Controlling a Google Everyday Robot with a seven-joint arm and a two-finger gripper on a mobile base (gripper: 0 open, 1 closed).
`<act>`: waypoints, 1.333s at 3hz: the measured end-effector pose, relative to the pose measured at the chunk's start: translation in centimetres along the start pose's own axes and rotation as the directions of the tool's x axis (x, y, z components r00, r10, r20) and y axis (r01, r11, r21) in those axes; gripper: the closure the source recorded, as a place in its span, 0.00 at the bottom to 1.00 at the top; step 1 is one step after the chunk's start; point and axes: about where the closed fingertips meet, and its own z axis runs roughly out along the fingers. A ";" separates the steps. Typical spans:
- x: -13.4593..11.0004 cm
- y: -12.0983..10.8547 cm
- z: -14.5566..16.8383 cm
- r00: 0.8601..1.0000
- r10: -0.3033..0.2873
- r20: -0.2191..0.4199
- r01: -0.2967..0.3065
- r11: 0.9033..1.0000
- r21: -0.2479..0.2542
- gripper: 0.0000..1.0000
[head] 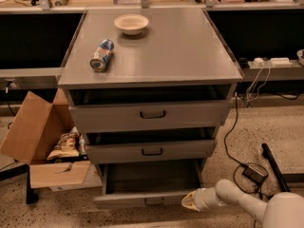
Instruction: Close bottom drawer
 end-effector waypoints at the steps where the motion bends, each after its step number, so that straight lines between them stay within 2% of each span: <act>1: 0.0 0.0 0.0 1.000 0.000 0.000 0.000 1.000 0.000 0.04; 2: 0.0 0.0 0.0 1.000 0.000 0.000 0.000 1.000 0.000 0.00; 3: 0.0 0.0 0.0 1.000 0.000 0.000 0.000 1.000 0.000 0.00; 4: -0.4 -0.1 0.2 0.999 -0.036 -0.013 0.036 0.999 0.020 0.19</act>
Offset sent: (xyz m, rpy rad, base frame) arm 0.0000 0.0000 0.0000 0.0000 0.0000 0.0000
